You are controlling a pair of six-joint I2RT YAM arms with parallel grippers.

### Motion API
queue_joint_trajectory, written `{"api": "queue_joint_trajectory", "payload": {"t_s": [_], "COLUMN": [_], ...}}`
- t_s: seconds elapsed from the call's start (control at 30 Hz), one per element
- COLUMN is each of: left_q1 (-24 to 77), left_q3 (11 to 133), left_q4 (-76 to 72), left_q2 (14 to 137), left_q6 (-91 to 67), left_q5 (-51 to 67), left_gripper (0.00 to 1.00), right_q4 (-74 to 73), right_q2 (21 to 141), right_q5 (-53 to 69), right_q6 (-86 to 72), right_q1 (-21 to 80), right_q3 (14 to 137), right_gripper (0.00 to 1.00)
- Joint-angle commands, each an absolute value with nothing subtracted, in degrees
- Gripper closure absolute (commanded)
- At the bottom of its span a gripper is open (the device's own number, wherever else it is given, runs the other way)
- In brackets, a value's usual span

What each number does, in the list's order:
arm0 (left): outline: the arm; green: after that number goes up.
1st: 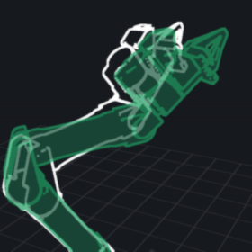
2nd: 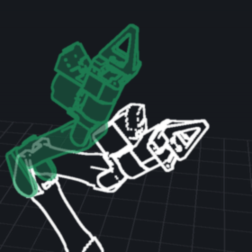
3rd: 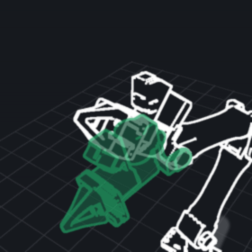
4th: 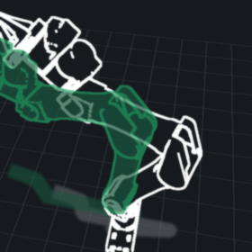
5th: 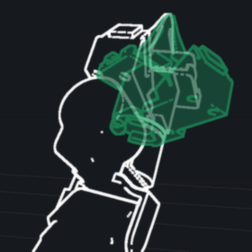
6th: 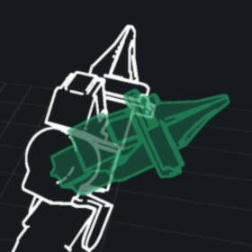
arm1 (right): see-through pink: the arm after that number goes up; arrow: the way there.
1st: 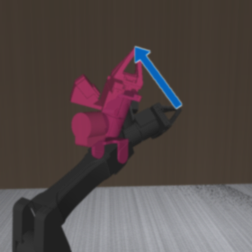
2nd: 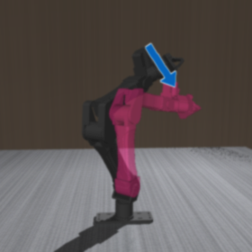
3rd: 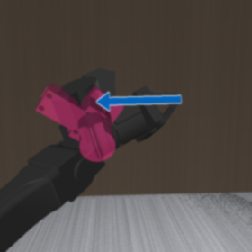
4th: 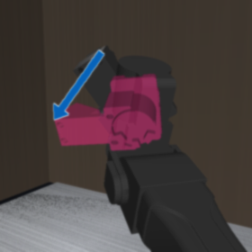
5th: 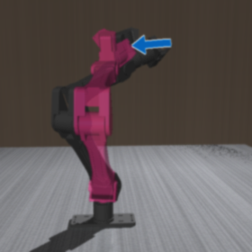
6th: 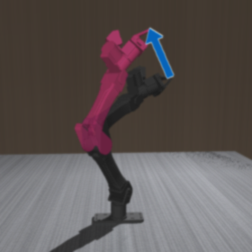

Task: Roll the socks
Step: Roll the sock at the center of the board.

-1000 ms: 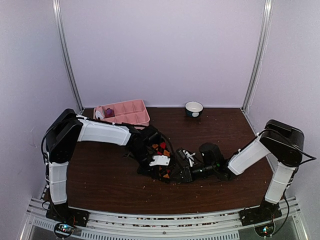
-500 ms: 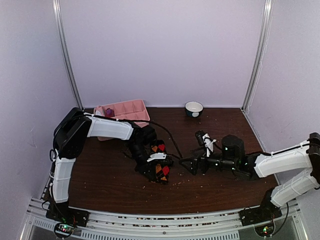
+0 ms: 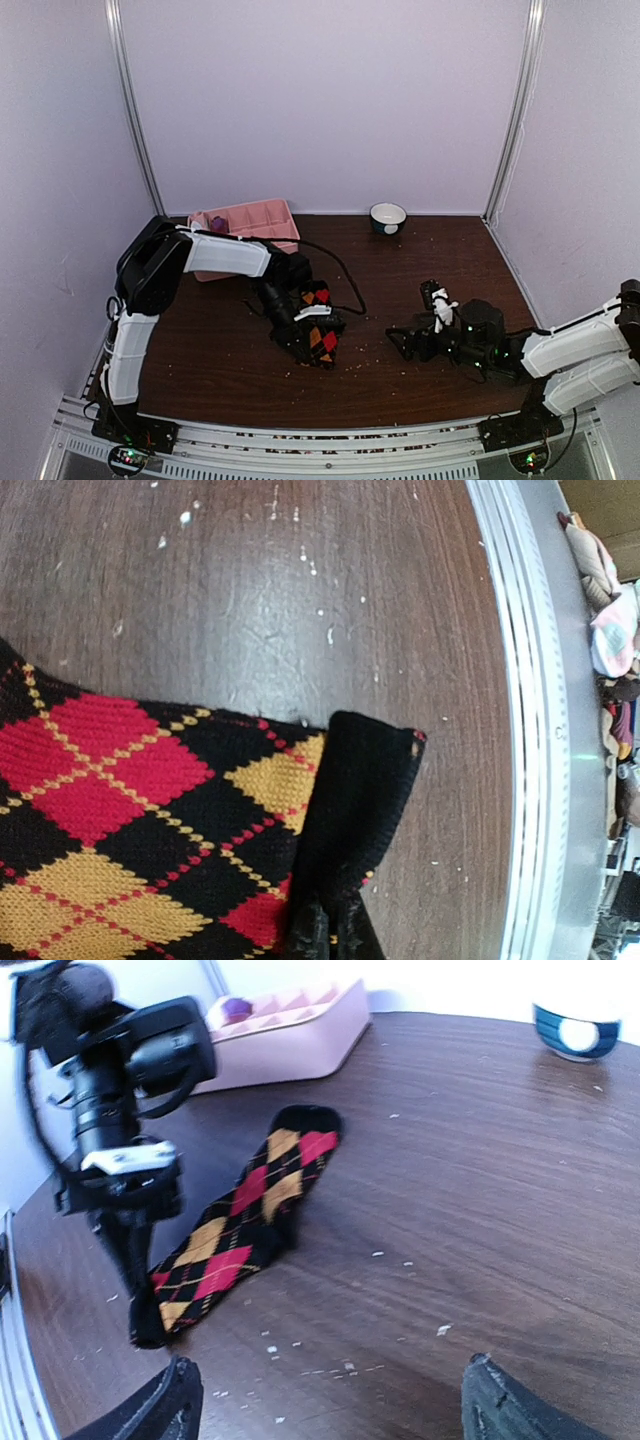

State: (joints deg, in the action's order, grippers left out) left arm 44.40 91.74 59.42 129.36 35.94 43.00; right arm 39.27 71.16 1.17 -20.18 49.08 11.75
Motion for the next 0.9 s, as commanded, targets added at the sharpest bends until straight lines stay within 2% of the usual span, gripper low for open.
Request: {"api": "queue_joint_trajectory", "payload": {"t_s": [0.0,0.1,0.3,0.53,0.73,0.87], "left_q1": [43.15,42.49,41.87,41.4,41.18,41.05], "left_q3": [91.56,92.57,93.58,93.95,93.58,93.66], "left_q4": [63.47,64.55,65.83,65.62,65.26,66.17], "left_q2": [133.94,134.96,136.21,136.48,136.84,137.07], "left_q6": [35.35,35.3,35.07,33.95,33.19,34.31], "left_q5": [39.06,40.15,40.63,39.56,40.5,41.77], "left_gripper": [1.0,1.0,1.0,1.0,1.0,1.0], "right_q4": [37.42,36.45,41.4,36.86,32.07,30.71], "right_q2": [72.64,76.4,85.82,97.22,103.77,106.59], "right_q5": [0.83,2.59,6.73,12.32,14.46,15.11], "right_q6": [-12.07,-7.36,2.87,9.17,14.13,14.76], "right_q1": [53.0,56.91,64.16,65.42,65.19,64.67], "right_q3": [14.5,17.53,23.89,34.74,41.68,44.15], "right_gripper": [0.2,0.4,0.55,0.55,0.63,0.65]}}
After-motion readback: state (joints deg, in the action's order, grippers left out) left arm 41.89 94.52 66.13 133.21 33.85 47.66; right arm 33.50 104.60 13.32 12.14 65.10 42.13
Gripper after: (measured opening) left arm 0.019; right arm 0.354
